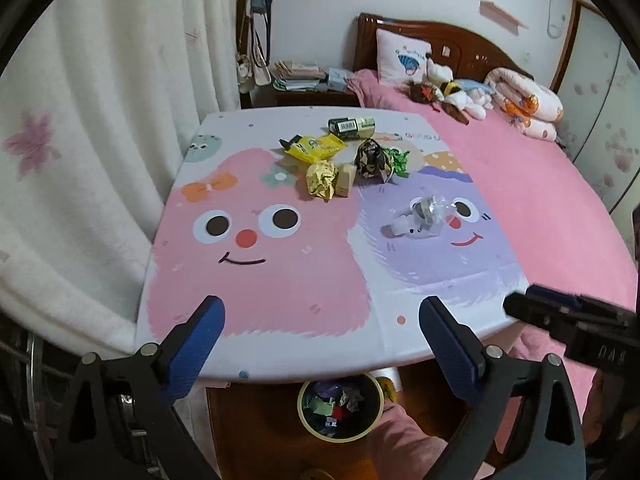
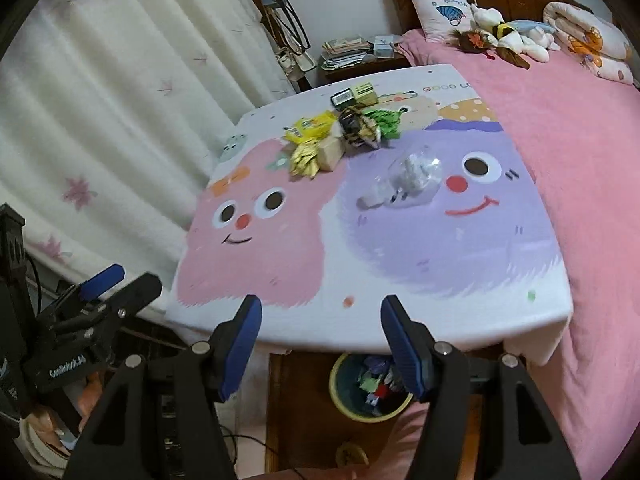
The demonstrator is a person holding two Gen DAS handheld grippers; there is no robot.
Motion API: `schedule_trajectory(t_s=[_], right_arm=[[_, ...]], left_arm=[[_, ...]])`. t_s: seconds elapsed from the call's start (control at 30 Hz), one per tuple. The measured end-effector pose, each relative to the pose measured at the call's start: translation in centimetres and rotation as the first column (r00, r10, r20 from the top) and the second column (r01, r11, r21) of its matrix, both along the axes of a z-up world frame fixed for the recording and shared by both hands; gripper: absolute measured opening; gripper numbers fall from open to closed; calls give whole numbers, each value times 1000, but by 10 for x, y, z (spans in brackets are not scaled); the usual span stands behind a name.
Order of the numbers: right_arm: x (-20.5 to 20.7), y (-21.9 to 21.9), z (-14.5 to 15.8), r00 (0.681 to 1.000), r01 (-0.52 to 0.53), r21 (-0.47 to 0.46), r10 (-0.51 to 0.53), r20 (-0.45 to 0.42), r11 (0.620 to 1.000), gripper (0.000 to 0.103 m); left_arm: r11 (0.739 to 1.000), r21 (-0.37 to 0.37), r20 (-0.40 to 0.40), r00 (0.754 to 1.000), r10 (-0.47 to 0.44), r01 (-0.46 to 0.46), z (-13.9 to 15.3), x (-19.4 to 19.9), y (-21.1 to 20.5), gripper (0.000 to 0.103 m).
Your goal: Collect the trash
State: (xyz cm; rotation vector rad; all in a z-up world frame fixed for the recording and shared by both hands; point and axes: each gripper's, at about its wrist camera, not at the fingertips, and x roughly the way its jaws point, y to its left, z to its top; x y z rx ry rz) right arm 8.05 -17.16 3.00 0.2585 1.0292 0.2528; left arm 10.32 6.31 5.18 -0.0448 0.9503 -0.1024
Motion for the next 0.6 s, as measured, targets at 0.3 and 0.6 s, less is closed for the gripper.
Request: schedule_trajectory(t_s=[0.3, 0.6], right_arm=[[114, -65, -55, 987, -3, 55, 12, -162, 998, 62], [184, -96, -128, 930, -3, 230, 87, -357, 973, 62]], left_arm=[[996, -16, -109, 990, 88, -91, -41, 89, -34, 83], [988, -54, -225, 965, 132, -147, -84, 138, -68, 50]])
